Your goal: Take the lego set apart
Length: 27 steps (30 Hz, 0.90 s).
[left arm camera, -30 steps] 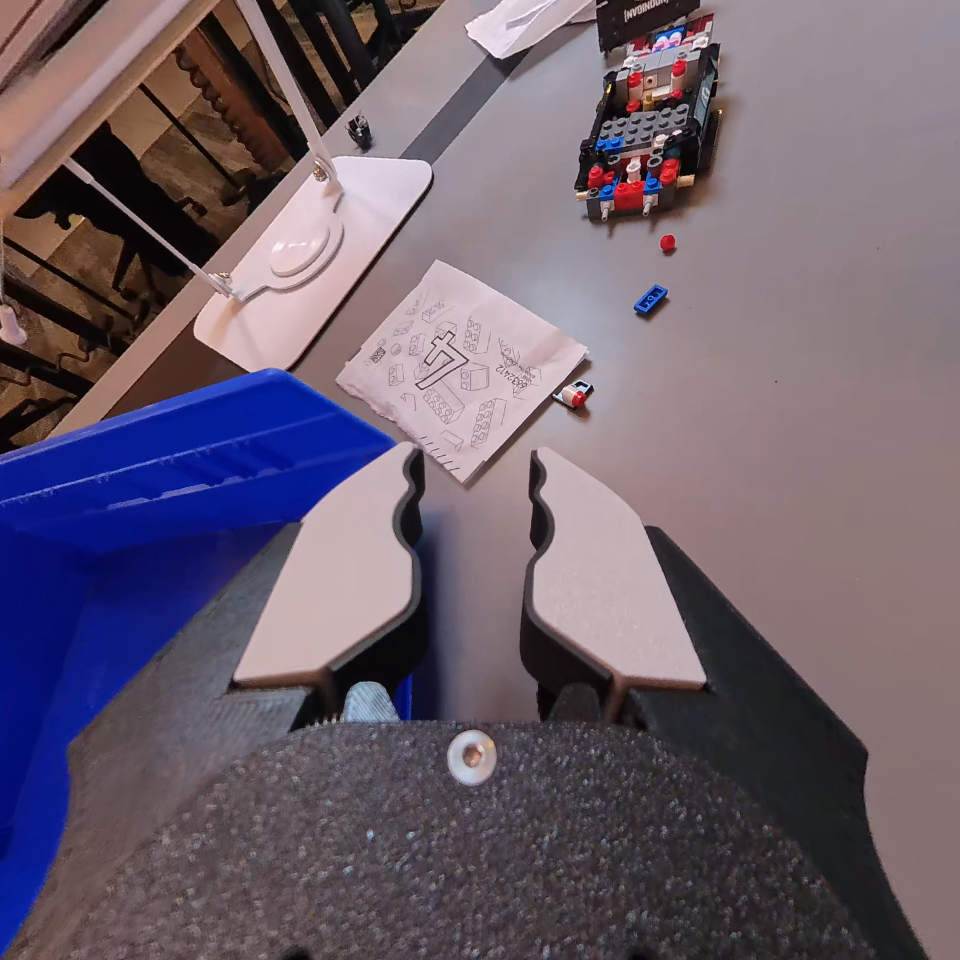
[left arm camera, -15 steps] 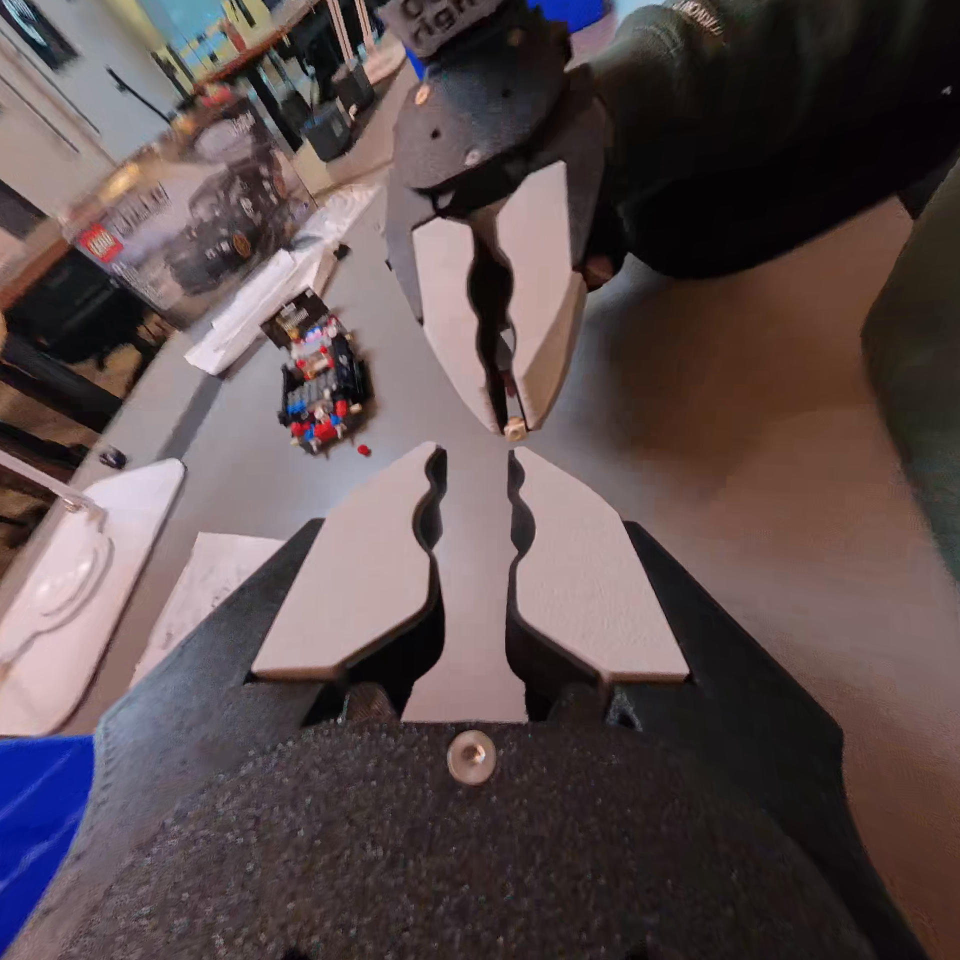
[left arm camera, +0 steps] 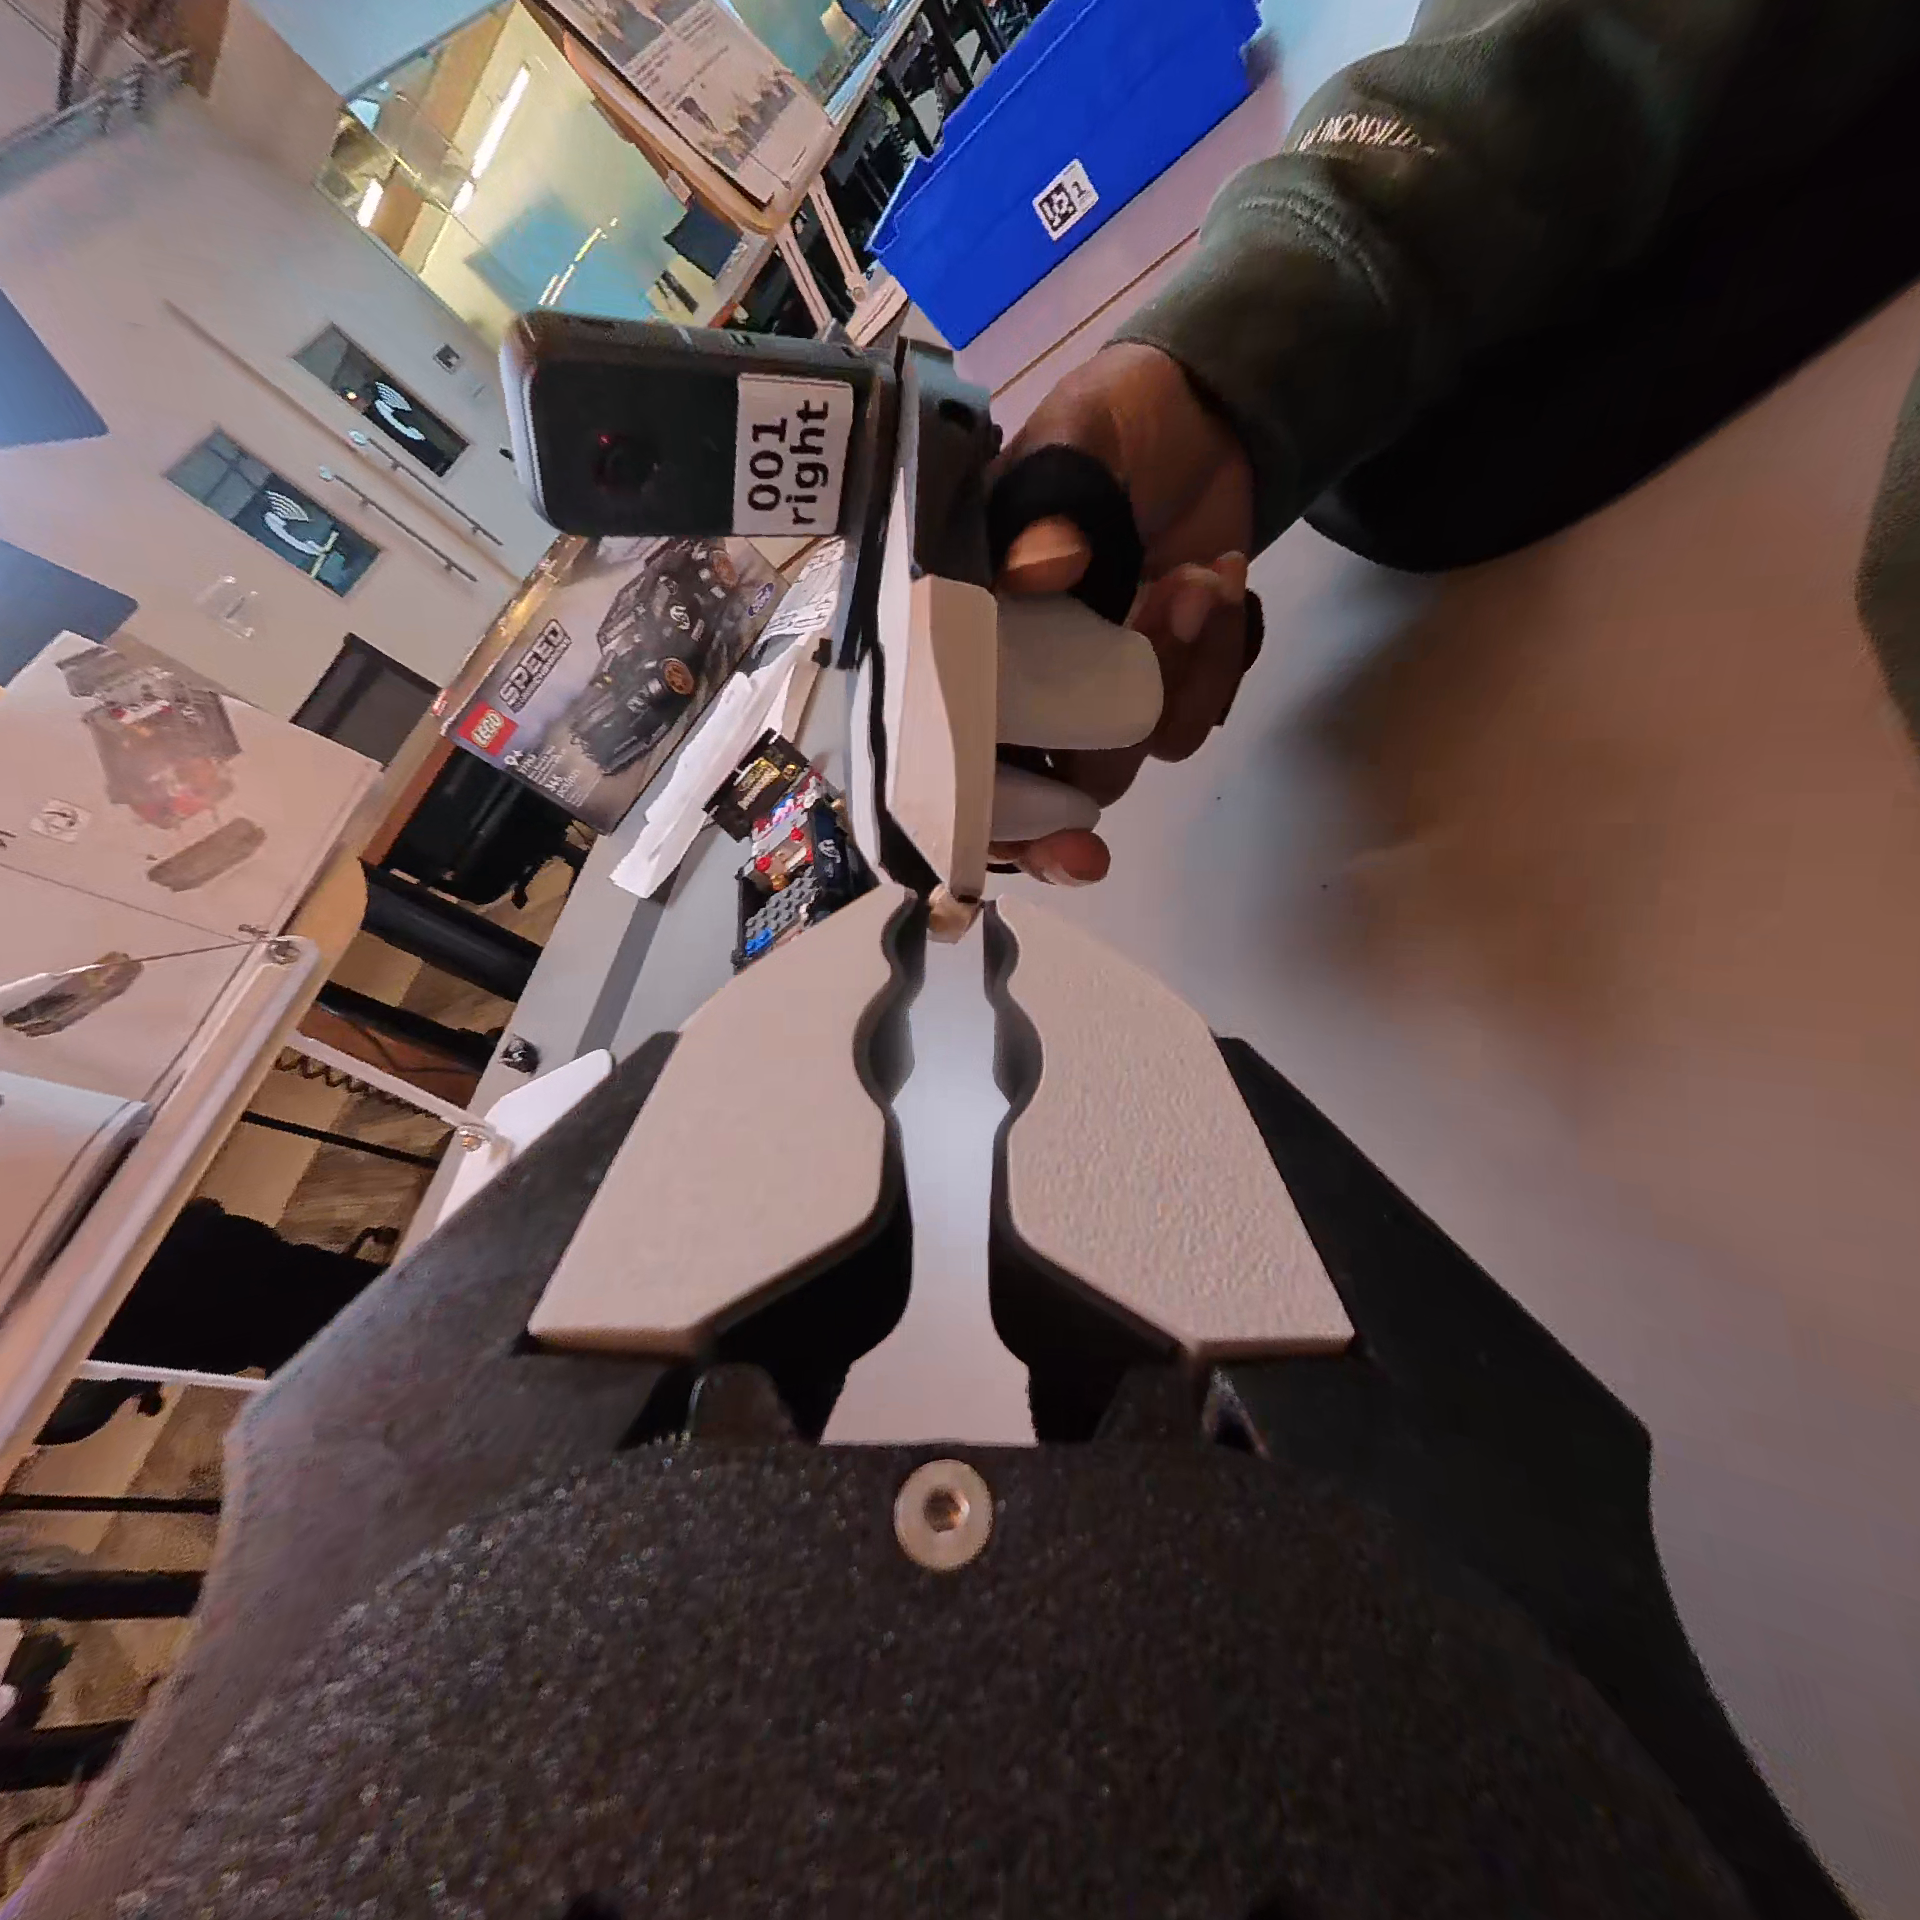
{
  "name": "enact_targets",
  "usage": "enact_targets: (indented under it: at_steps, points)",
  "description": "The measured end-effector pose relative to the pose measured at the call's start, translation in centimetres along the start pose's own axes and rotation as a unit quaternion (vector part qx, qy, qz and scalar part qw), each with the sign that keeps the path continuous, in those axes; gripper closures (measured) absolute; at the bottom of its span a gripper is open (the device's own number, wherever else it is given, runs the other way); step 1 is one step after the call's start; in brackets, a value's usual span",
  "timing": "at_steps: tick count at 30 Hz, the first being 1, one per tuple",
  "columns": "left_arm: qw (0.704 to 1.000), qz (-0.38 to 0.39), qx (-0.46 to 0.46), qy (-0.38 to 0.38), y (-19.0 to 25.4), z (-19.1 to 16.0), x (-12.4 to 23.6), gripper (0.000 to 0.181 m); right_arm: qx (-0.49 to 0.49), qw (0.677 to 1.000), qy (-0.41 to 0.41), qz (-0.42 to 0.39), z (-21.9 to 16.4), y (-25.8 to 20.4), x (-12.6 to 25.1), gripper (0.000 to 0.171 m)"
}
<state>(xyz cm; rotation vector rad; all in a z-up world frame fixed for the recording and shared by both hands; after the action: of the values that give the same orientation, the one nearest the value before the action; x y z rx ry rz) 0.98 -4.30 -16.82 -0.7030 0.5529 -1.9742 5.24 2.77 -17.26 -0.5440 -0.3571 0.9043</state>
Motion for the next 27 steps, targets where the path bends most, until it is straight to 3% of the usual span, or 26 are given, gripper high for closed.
enact_targets:
  at_steps: [4,7,9,12,16,21,24,27]
  points:
    - [0.999,0.031,0.005,-0.018,-0.8,-0.6,-0.1,0.172,-0.040,0.999,0.035,-0.008,0.4,0.8,0.1,0.163]
    - [0.985,0.126,0.045,-0.110,-4.3,-3.4,0.8,0.172,-0.006,0.995,0.063,-0.073,1.1,2.2,1.2,0.152]
    - [0.951,0.209,0.143,-0.177,-7.5,-6.3,2.6,0.172,0.052,0.984,0.047,-0.162,1.2,3.8,2.1,0.150]
    - [0.878,0.272,0.324,-0.224,-10.6,-10.6,5.7,0.171,0.138,0.950,-0.019,-0.280,1.0,6.6,2.5,0.149]
    - [0.824,0.252,0.434,-0.263,-10.9,-14.0,7.1,0.164,0.202,0.912,-0.117,-0.337,0.7,9.7,0.3,0.147]
    - [0.824,0.223,0.437,-0.283,-9.9,-14.1,6.6,0.132,0.219,0.890,-0.195,-0.350,0.8,12.1,-2.1,0.145]
    - [0.841,0.222,0.405,-0.282,-9.8,-13.6,6.3,0.131,0.223,0.882,-0.215,-0.354,1.1,13.0,-2.9,0.146]
    - [0.869,0.221,0.357,-0.263,-9.7,-12.4,5.7,0.139,0.238,0.864,-0.243,-0.371,0.9,13.7,-3.0,0.158]
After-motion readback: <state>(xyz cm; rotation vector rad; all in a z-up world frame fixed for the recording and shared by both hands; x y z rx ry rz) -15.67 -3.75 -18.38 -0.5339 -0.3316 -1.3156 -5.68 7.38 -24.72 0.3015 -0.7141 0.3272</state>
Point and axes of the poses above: each gripper's, where its closed fingertips meet, x back along the fingers, z out of its top, y = z × x across the jaws, the point moved 5 cm from there along x, back along the fingers, and after that the axes turned 1 degree about z, right-handed, at the moved point
